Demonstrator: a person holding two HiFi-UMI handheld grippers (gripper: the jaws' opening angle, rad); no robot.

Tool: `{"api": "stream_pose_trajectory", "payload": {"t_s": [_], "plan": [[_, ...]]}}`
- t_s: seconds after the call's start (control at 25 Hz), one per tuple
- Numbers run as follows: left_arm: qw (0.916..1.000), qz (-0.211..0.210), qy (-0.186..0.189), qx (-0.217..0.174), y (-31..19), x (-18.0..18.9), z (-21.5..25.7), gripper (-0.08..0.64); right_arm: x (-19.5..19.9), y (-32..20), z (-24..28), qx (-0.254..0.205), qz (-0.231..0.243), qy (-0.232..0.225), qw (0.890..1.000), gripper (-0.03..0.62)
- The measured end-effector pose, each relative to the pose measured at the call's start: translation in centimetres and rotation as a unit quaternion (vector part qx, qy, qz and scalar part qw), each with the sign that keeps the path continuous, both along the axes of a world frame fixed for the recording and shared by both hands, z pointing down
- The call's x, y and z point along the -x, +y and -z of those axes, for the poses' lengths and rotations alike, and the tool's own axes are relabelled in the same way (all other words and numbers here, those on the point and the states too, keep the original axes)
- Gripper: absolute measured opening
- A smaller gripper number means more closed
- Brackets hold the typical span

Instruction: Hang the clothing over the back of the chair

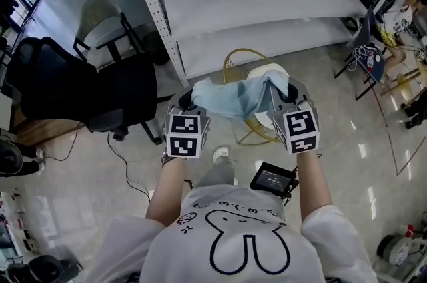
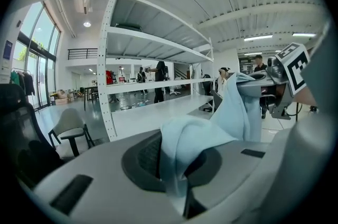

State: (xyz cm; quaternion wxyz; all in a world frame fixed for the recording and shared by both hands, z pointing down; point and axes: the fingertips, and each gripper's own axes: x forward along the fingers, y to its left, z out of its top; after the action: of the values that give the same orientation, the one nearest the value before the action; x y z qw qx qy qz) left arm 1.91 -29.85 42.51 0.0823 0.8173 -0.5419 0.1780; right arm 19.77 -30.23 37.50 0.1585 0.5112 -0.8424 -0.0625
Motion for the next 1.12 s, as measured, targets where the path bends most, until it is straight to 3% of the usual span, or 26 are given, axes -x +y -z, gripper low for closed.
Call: {"api": "stream_pose_trajectory", "payload": {"t_s": [0.36, 0.8, 1.12], "plan": [[0.9948, -0.068, -0.035, 0.067, -3.7, 0.2, -4.2, 0.037, 0.2, -5.0, -2.9, 0.049, 0.024, 0.034, 0.998, 0.006], [0.9719, -0.155, -0.075, 0.161, -7.3, -0.3, -11.2, 0.037, 1.7, -9.9, -9.7, 0.138, 0.059, 0.101, 0.984, 0.006], [0.9628, -0.147, -0.076, 0.213, -9.1, 0.1, -16.3, 0.037, -0.4, -12.2, -15.5, 0.218, 0.037, 0.128, 0.967, 0.007]]}}
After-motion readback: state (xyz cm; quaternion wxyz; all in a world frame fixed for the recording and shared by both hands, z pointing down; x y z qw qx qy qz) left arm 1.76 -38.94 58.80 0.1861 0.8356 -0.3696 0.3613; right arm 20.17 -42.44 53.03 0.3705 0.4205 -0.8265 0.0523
